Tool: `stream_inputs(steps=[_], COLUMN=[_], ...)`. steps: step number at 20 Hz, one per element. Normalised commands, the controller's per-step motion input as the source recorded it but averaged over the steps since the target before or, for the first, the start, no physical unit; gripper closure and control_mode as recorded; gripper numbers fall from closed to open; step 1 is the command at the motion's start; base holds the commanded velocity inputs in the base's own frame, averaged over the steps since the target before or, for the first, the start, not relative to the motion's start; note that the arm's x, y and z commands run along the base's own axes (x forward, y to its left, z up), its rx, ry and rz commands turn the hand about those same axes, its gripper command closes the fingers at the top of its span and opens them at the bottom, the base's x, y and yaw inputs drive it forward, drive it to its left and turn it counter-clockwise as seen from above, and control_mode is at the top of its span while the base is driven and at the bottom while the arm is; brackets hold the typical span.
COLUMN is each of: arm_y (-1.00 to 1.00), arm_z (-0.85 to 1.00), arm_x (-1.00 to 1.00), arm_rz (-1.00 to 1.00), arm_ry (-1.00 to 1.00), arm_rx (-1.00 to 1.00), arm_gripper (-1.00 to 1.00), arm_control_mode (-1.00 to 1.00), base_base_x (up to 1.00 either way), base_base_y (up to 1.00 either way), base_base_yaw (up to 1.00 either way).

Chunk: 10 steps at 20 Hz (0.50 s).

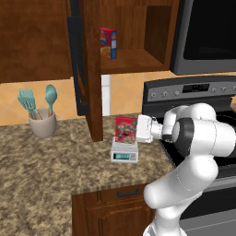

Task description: Pick the cereal and place it on the digital scale for weighing, and close the cabinet.

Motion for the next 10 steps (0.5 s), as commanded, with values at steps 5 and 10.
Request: stream_inputs(steps=[5,10], arm_y=[0.18,-0.06], arm_z=[-0.09,-0.05], arm_x=[0.00,0.00], arm_rz=[0.00,0.00], arm_ry=[-0.02,0.00], arm_rx=[-0.01,0.00], arm_gripper=[-1.00,-1.00], arm_control_mode=[-1.00,-1.00], base_base_x=[0.00,0.00], base_base_y=[0.00,0.00], base_base_yaw=[0.00,0.00])
